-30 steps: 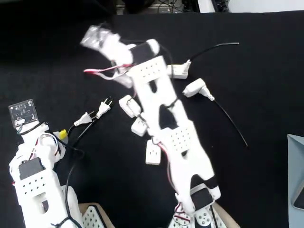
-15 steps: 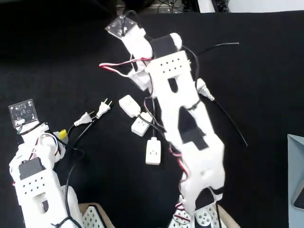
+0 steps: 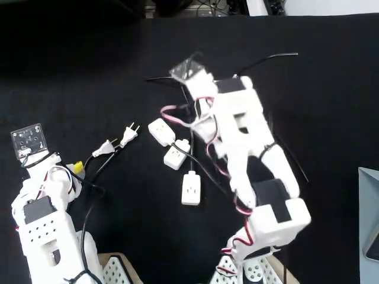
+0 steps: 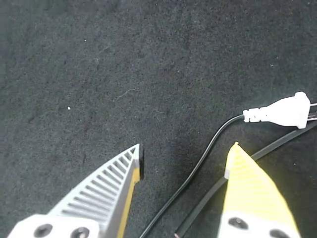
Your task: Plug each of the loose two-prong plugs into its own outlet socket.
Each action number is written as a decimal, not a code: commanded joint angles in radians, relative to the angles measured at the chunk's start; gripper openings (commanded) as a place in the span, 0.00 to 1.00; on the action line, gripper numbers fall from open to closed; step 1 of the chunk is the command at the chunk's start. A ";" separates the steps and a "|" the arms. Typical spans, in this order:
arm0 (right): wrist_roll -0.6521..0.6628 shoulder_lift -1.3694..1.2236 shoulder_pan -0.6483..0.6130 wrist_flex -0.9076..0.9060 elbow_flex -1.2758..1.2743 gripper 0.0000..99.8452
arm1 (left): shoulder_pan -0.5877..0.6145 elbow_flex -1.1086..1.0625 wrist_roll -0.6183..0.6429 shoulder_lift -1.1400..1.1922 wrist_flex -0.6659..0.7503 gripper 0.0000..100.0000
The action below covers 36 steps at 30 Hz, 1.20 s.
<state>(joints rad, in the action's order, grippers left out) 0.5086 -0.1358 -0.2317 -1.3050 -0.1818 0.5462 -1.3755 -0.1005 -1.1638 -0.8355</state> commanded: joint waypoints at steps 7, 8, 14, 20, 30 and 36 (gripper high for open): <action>0.006 0.159 0.094 0.026 -0.104 0.15 | 0.005 0.012 0.002 -0.011 0.017 0.27; 0.005 0.173 0.098 0.015 -0.117 0.14 | 0.005 0.012 0.002 -0.011 0.017 0.27; -0.040 0.236 0.094 0.002 -0.243 0.13 | 0.005 0.013 0.002 -0.011 0.017 0.27; -0.040 0.239 0.092 0.123 -0.369 0.13 | 0.005 0.013 0.002 -0.011 0.017 0.27; -0.040 0.246 0.091 0.158 -0.420 0.13 | 0.005 0.012 0.002 -0.011 0.017 0.27; -0.040 0.275 0.087 0.120 -0.417 0.13 | 0.005 0.012 0.002 -0.011 0.017 0.27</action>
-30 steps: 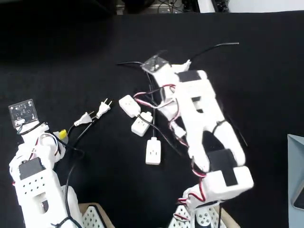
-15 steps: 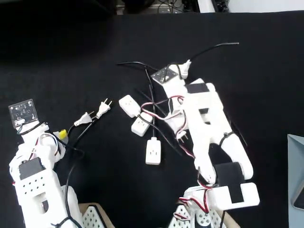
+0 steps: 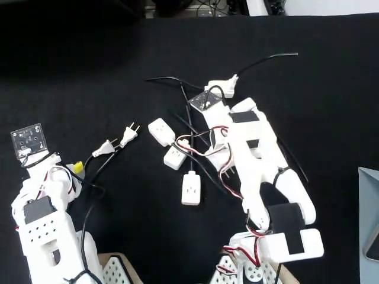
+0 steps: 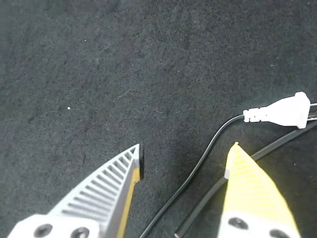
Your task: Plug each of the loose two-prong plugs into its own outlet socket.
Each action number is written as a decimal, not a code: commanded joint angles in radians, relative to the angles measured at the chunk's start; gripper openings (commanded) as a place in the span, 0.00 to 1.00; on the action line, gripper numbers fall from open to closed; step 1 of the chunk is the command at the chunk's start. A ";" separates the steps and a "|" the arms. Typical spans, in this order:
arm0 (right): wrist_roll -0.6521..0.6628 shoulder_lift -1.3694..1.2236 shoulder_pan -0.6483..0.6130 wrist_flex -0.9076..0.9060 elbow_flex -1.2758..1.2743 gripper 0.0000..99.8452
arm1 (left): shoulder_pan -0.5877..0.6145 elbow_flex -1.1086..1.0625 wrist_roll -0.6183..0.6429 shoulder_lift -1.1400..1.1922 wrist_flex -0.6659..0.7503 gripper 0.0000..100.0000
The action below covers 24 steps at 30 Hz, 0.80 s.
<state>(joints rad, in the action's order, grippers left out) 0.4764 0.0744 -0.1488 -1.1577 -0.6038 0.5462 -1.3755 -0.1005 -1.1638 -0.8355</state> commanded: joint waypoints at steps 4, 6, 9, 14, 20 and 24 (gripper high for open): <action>-0.009 0.113 -0.043 -0.044 -0.033 0.13 | 0.005 0.010 0.002 -0.008 0.038 0.27; -0.009 0.119 -0.061 0.003 -0.065 0.13 | 0.005 0.010 0.002 -0.009 0.037 0.27; -0.009 0.117 -0.064 0.087 -0.117 0.13 | 0.005 0.010 0.002 -0.009 0.035 0.27; -0.009 0.117 -0.058 0.170 -0.183 0.13 | 0.005 0.010 0.002 -0.009 0.034 0.27; -0.005 0.117 0.009 0.209 -0.185 0.13 | 0.005 0.010 0.002 -0.009 0.034 0.27; -0.003 0.117 0.014 0.207 -0.188 0.13 | 0.005 0.010 0.002 -0.009 0.034 0.27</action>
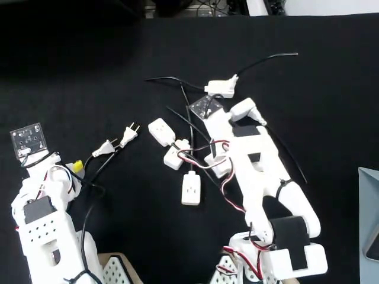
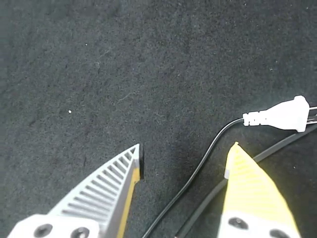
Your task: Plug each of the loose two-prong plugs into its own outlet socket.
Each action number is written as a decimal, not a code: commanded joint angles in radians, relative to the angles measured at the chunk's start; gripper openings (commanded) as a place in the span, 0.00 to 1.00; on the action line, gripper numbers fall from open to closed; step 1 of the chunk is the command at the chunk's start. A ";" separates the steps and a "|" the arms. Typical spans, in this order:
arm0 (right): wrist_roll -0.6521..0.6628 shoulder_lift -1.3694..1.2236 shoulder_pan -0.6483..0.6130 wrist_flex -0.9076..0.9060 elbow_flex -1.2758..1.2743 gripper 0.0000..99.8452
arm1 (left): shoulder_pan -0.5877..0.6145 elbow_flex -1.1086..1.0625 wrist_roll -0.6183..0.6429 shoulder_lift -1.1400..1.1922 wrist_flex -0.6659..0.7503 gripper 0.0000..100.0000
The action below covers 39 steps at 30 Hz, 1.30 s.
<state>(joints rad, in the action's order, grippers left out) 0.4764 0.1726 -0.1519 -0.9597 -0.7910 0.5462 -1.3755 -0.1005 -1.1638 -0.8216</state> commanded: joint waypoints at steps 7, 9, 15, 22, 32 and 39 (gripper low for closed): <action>-0.002 0.018 0.018 0.011 0.001 0.13 | 0.005 0.010 0.002 -0.009 0.017 0.27; -0.002 0.018 0.018 0.028 -0.001 0.13 | 0.005 0.010 0.002 -0.009 0.017 0.27; -0.002 -0.035 0.018 0.060 0.012 0.13 | 0.005 0.010 0.002 -0.009 0.017 0.27; -0.002 -0.120 0.058 0.040 0.097 0.13 | 0.005 0.010 0.002 -0.009 0.018 0.27; -0.008 0.071 0.015 -0.233 0.170 0.13 | 0.005 0.010 0.002 -0.009 0.021 0.27; -0.008 0.110 0.000 -0.078 0.012 0.13 | 0.005 0.010 0.002 -0.009 0.018 0.27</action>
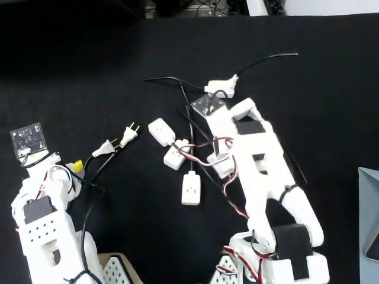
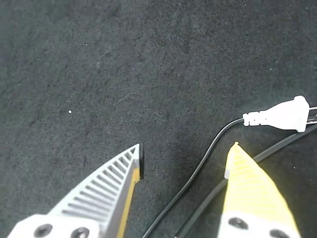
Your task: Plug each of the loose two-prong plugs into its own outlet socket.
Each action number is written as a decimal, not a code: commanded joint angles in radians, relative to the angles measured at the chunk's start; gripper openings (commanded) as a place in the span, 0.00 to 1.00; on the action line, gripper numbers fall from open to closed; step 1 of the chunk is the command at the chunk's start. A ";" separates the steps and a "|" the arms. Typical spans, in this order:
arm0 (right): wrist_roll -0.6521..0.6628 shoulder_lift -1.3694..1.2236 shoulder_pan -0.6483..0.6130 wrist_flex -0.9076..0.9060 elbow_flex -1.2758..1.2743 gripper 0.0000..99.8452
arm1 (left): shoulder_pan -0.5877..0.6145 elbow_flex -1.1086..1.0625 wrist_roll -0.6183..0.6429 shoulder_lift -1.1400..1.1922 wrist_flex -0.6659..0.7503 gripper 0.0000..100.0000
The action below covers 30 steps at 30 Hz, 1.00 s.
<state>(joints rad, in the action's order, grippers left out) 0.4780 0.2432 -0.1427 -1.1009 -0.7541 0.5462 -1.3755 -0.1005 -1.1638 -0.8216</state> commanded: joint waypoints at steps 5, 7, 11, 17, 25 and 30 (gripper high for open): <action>-0.011 0.047 -0.003 0.061 -0.044 0.13 | 0.005 0.010 0.002 -0.009 0.018 0.27; -0.011 0.047 -0.006 0.040 -0.036 0.13 | 0.005 0.010 0.002 -0.009 0.018 0.27; -0.011 0.047 -0.021 0.011 -0.036 0.13 | 0.005 0.010 0.002 -0.009 0.020 0.27; -0.068 0.038 -0.048 0.017 -0.041 0.13 | 0.005 0.010 0.002 -0.009 0.021 0.27; -0.064 0.038 -0.051 0.021 -0.065 0.13 | 0.005 0.010 0.002 -0.009 0.021 0.27; -0.064 0.038 -0.049 0.130 -0.147 0.13 | 0.005 0.010 0.002 -0.009 0.021 0.27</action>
<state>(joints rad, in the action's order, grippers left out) 0.4166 0.2555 -0.1765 -1.0180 -0.8723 0.5462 -1.3755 -0.1005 -1.1638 -0.8216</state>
